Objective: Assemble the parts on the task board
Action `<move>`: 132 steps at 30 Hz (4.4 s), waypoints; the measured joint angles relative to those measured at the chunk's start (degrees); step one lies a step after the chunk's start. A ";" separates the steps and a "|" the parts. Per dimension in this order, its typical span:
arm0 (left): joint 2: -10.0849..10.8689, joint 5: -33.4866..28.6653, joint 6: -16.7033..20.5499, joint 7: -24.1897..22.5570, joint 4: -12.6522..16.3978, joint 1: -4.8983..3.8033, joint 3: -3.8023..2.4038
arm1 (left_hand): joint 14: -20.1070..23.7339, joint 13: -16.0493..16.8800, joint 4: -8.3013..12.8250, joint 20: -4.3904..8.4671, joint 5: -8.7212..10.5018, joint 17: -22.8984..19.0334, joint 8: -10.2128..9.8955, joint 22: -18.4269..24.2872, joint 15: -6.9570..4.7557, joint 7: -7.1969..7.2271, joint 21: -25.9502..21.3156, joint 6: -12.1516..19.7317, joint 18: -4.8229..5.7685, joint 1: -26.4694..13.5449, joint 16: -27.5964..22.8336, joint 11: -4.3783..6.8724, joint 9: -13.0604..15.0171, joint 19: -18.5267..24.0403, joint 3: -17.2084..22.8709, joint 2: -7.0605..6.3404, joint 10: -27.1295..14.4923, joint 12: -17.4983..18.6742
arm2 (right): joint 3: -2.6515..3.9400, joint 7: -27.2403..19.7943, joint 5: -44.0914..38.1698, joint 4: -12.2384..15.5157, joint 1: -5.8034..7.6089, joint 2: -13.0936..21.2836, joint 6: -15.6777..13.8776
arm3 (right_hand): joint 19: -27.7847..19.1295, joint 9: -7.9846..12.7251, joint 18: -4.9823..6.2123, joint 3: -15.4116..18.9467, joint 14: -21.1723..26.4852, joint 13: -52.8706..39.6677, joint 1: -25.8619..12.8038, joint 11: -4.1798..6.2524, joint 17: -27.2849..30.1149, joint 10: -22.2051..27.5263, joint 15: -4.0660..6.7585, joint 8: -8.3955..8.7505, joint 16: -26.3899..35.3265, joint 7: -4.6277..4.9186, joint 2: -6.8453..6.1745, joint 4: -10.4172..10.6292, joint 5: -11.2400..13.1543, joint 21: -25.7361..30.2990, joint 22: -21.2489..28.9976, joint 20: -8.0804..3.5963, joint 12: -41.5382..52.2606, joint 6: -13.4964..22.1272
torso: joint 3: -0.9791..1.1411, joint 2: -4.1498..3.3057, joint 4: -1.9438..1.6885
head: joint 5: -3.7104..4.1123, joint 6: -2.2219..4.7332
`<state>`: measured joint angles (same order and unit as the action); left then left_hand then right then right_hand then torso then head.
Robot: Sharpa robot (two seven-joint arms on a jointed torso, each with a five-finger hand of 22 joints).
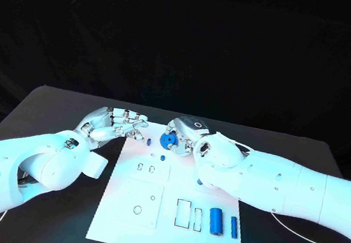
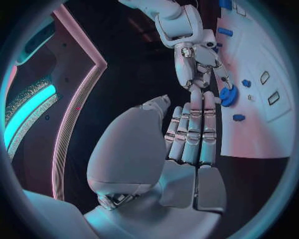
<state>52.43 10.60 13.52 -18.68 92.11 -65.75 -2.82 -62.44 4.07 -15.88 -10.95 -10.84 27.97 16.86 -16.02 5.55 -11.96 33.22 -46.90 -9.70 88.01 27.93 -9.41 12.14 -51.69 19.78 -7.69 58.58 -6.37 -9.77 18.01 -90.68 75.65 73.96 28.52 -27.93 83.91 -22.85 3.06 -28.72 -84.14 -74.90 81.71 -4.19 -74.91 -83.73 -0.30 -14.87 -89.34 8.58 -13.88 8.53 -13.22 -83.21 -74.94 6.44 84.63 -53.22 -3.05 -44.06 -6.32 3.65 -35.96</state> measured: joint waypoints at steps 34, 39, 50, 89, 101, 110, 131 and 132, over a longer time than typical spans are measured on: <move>0.13 0.00 0.07 0.36 0.07 0.00 0.00 | 0.42 0.06 -0.41 0.01 0.00 0.30 0.00 -0.10 0.00 0.00 0.22 0.00 0.00 -0.45 0.23 -0.22 0.10 0.41 0.41 0.46 -0.22 0.00 | -0.18 -0.84 3.79 -2.49 -0.22 -0.98 2.07 | 0.21 1.07 0.00 6.86 0.22 -0.04 -7.14 -0.93 -0.03 1.97 -0.22 3.71 0.00 1.35 -1.12 2.58 -3.31 0.61 0.02 0.23 -2.82 4.64 | 0.02 0.00 0.04 | 0.03 -0.39; 0.23 0.00 0.23 0.43 0.08 0.00 0.00 | 0.42 0.05 -0.41 -0.19 0.00 0.37 0.00 -0.10 0.00 0.06 0.22 0.33 0.00 -0.76 0.23 -0.22 0.16 0.61 0.41 0.76 -0.22 0.22 | -0.14 -1.08 4.51 -2.47 -0.17 -0.83 2.41 | 0.20 1.05 0.00 8.44 0.22 -0.03 -8.02 -0.93 -0.02 1.96 -0.22 3.82 0.00 1.25 -0.25 3.84 -3.95 0.61 0.03 0.23 -2.82 4.74 | 0.02 0.00 0.10 | 0.04 -0.46; 0.33 0.00 0.45 0.53 0.12 0.00 0.00 | 0.62 0.10 -0.56 -0.19 0.00 0.43 0.00 -0.09 0.20 0.08 0.22 0.31 0.00 -0.75 0.23 -0.22 0.16 0.61 0.56 0.76 -0.22 0.22 | 0.03 -1.31 5.62 -2.34 0.08 -0.39 3.61 | 0.20 1.02 0.00 11.56 0.22 -0.03 -10.39 -0.93 -0.02 1.96 -0.22 4.38 0.00 1.16 1.21 6.96 -3.98 0.60 0.03 0.23 -2.60 4.41 | 0.04 0.00 0.07 | 0.19 -0.47; 0.93 -0.02 0.60 0.61 -0.52 0.01 0.01 | 0.62 0.09 -0.40 -0.19 0.00 0.61 0.00 -0.12 0.20 0.08 0.45 0.30 -0.01 -0.98 0.45 -0.21 0.20 0.61 0.71 0.99 -0.21 0.22 | 0.20 -9.15 17.65 11.71 1.98 18.62 0.74 | -0.69 0.69 0.00 9.05 0.22 -0.01 -5.74 -0.82 -0.04 2.47 -0.22 4.45 0.45 1.16 1.86 5.32 1.15 3.96 0.01 0.38 -3.27 3.52 | 0.36 0.51 0.76 | -0.23 0.55; 0.86 -0.03 0.57 0.56 -0.72 0.00 0.01 | 0.62 0.13 -0.40 -0.19 0.00 0.60 0.00 -0.12 0.20 0.09 0.45 0.30 0.00 -0.98 0.45 -0.21 0.26 0.61 0.71 0.99 -0.21 0.21 | 0.16 -18.47 26.55 12.76 1.52 28.01 0.29 | -1.36 0.45 0.00 9.40 0.22 -0.01 -3.95 -0.42 -0.04 2.88 -0.22 4.22 0.67 0.85 0.83 4.50 1.72 5.11 0.02 0.33 -3.67 2.66 | 0.75 0.85 1.41 | 0.62 0.25; 0.76 -0.04 0.52 0.54 -0.76 0.02 0.03 | 0.62 0.13 -0.24 -0.40 0.00 0.66 0.00 -0.11 0.20 0.09 0.45 0.30 -0.01 -0.98 0.45 -0.21 0.26 0.82 0.87 0.98 -0.21 0.22 | 0.04 -22.58 29.22 8.04 -0.87 29.23 0.39 | -1.56 0.40 0.00 8.98 0.22 0.00 -1.70 -0.61 -0.03 3.08 -0.22 4.23 0.67 0.85 0.67 3.01 0.80 5.44 0.02 0.13 -4.15 2.66 | 1.10 0.90 1.80 | 1.16 -0.15; 0.56 -0.05 0.19 0.56 -1.31 0.04 0.12 | 0.82 0.12 -0.25 -0.40 0.00 0.65 0.00 -0.15 -0.01 0.09 0.45 0.29 0.00 -1.21 0.45 -0.21 0.31 0.81 0.87 0.76 -0.21 0.21 | 0.04 -24.77 33.48 2.61 -3.25 26.25 1.79 | -1.56 0.71 0.00 8.14 0.22 -0.05 -0.26 -1.03 -0.02 3.50 -0.22 4.80 0.67 1.50 0.75 2.13 -0.08 5.44 0.03 0.13 -4.37 3.32 | 1.46 0.82 1.77 | 0.79 -1.22; 0.56 -0.05 0.17 0.56 -1.32 0.05 0.12 | 0.82 0.12 -0.25 -0.40 0.00 0.65 0.00 -0.15 -0.01 0.09 0.45 0.30 0.00 -1.21 0.45 -0.21 0.31 0.81 0.87 0.75 -0.21 0.21 | 0.04 -24.78 33.48 2.53 -3.34 26.09 1.84 | -1.56 0.71 0.00 8.14 0.22 -0.05 -0.26 -1.03 -0.02 3.50 -0.22 4.80 0.67 1.50 0.75 2.13 -0.08 5.44 0.04 0.13 -4.37 3.32 | 1.44 0.82 1.77 | 0.77 -1.25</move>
<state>53.00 10.55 13.69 -18.11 90.79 -65.70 -2.70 -61.62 4.19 -16.12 -11.35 -10.84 28.62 16.86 -16.17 5.55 -11.87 33.67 -46.60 -9.71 86.81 28.38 -9.63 12.45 -50.87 20.65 -6.93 58.37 -6.15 -9.72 -6.77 -57.19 78.18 70.62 54.61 -26.09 82.36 -22.15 3.06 -20.58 -83.92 -74.95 81.45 -5.22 -74.92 -80.23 -0.52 -10.07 -88.67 10.08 -13.13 10.65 -13.31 -77.77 -74.90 6.57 80.26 -49.90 -1.61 -43.24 -4.55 4.42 -37.21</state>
